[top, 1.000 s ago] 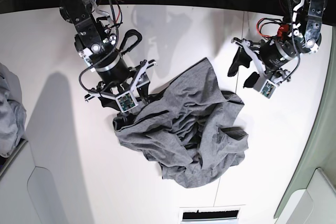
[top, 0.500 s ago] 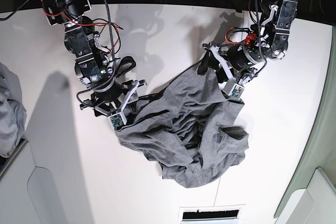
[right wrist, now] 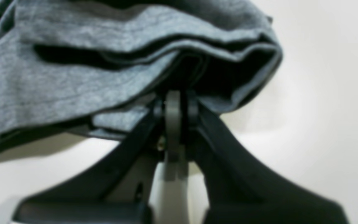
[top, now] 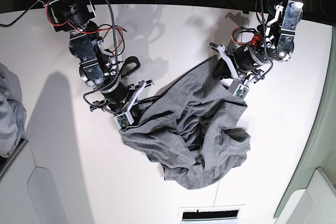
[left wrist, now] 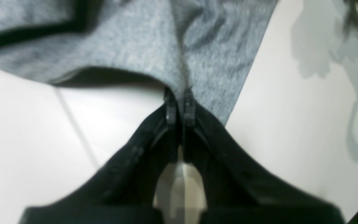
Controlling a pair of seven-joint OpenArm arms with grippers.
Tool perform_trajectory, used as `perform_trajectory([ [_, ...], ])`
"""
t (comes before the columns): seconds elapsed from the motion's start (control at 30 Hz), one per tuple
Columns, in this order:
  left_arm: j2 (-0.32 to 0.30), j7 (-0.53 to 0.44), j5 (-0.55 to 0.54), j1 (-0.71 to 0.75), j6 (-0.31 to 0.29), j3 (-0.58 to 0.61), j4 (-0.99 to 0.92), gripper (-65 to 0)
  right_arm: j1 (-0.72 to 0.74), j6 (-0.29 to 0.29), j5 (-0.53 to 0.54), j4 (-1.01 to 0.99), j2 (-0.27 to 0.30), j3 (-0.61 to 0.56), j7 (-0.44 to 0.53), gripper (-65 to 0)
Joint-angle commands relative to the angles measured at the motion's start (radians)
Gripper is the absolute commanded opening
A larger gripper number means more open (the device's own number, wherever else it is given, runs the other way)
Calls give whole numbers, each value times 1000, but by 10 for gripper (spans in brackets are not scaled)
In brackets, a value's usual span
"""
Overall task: Layout the t-shirt on the table in an organized manner, then fold the t-shirt properly
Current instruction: 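Lower both grippers onto the crumpled grey t-shirt and grasp its edges, then pull the grasped shirt edges apart, stretching the shirt between grippers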
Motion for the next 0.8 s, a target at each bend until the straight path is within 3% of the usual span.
perform_trajectory([
  [0.0,-17,-11,-13,-13,-13,-8,29,-650,19,-13,-21,17,1,2,11,-650],
  [0.17,-93,21,-91,-12,-75,-79,98,-650,18,-146,-71,108,23,2,2,-650],
  [0.37,-187,138,-287,-12,-219,-206,193,-650,10,-154,-71,319,95,11,-135,-650],
  [0.53,-258,263,-494,-6,-219,-218,268,-650,-2,-174,-71,476,156,11,-277,-650],
  [0.7,-285,414,-655,-3,-219,-218,302,-650,-53,-306,-103,549,180,51,-383,-650],
  [0.77,-284,443,-680,-1,-219,-218,302,-650,-84,-349,-124,549,180,90,-383,-502],
])
